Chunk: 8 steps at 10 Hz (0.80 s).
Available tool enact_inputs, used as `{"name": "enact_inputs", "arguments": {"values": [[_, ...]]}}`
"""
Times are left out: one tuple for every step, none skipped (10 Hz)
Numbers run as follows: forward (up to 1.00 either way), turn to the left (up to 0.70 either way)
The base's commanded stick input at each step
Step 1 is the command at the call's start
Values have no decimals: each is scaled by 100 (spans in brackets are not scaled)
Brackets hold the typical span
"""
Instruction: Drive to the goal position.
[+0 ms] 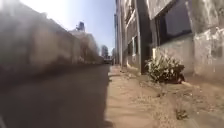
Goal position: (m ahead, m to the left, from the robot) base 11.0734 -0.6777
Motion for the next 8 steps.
{"name": "enact_inputs", "arguments": {"values": [[100, 0], [100, 0], [100, 0], [100, 0], [100, 0], [100, 0], [100, 0], [100, 0]]}}
